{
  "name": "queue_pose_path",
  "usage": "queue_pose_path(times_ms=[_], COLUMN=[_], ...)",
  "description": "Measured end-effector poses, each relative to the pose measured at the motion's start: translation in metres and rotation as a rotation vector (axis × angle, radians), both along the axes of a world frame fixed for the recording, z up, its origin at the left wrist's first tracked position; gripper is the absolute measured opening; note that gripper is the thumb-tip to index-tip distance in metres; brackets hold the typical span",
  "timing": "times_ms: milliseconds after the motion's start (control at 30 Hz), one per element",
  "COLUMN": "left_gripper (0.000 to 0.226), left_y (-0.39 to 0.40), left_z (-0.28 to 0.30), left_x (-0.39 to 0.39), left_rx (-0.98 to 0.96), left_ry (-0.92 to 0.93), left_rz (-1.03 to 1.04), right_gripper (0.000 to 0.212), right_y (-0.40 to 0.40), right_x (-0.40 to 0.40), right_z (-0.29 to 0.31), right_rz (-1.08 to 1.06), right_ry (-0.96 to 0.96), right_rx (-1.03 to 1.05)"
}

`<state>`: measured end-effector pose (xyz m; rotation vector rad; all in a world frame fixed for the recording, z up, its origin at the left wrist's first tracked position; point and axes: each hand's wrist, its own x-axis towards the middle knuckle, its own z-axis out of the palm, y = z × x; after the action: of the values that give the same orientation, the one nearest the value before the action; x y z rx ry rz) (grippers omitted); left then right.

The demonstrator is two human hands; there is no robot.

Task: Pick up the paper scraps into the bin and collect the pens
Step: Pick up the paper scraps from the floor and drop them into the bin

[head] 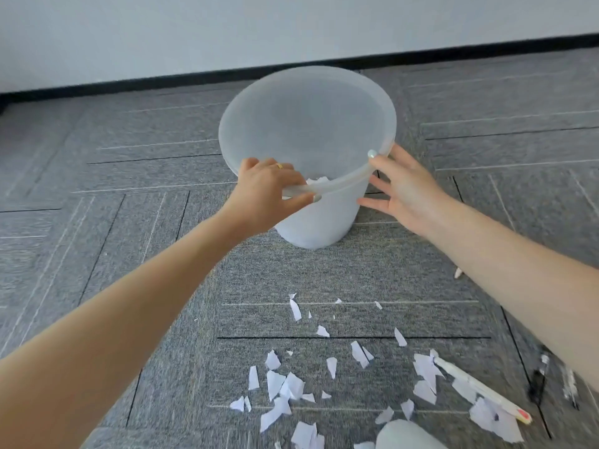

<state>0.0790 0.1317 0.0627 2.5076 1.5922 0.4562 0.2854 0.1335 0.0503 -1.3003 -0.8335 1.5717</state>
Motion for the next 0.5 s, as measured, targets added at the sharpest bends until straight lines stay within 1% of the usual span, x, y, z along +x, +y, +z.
queue_pose_path(times_ms=[33, 100, 133, 167, 200, 233, 267, 333, 367, 400, 433, 500], left_gripper=[0.048, 0.022, 0.011, 0.007, 0.007, 0.008, 0.013, 0.026, 0.031, 0.038, 0.045, 0.054], left_y=[-0.003, -0.017, -0.028, -0.041, -0.054, -0.067, -0.080, -0.101, -0.108, -0.113, -0.117, -0.120], left_z=[-0.004, -0.014, -0.023, -0.037, -0.057, -0.080, -0.103, -0.148, -0.166, -0.182, -0.193, -0.205], left_x=[-0.001, -0.003, -0.003, -0.002, -0.002, -0.003, -0.004, -0.009, -0.012, -0.016, -0.021, -0.029], left_rx=[0.069, 0.317, 0.434, 0.498, 0.485, 0.404, 0.275, -0.082, -0.266, -0.409, -0.492, -0.548], left_ry=[-0.056, -0.160, -0.189, -0.203, -0.201, -0.187, -0.164, -0.093, -0.054, -0.014, 0.017, 0.008], left_rz=[-0.011, -0.024, -0.046, -0.091, -0.140, -0.172, -0.162, -0.038, 0.044, 0.107, 0.148, 0.187], right_gripper=[0.035, 0.040, 0.039, 0.038, 0.035, 0.031, 0.028, 0.025, 0.024, 0.024, 0.026, 0.031], right_y=[-0.001, -0.009, -0.017, -0.029, -0.042, -0.055, -0.068, -0.089, -0.096, -0.103, -0.108, -0.117], right_x=[0.001, 0.003, 0.004, 0.007, 0.011, 0.018, 0.024, 0.035, 0.038, 0.037, 0.034, 0.024], right_z=[-0.001, -0.010, -0.017, -0.026, -0.039, -0.055, -0.073, -0.110, -0.127, -0.141, -0.154, -0.177], right_rz=[-0.025, -0.046, -0.024, 0.024, 0.102, 0.198, 0.292, 0.388, 0.376, 0.339, 0.292, 0.204], right_ry=[-0.053, -0.200, -0.292, -0.402, -0.534, -0.680, -0.818, -0.988, -1.023, -1.040, -1.048, -1.073], right_rx=[-0.015, -0.045, -0.059, -0.069, -0.065, -0.051, -0.041, -0.050, -0.069, -0.091, -0.111, -0.142])
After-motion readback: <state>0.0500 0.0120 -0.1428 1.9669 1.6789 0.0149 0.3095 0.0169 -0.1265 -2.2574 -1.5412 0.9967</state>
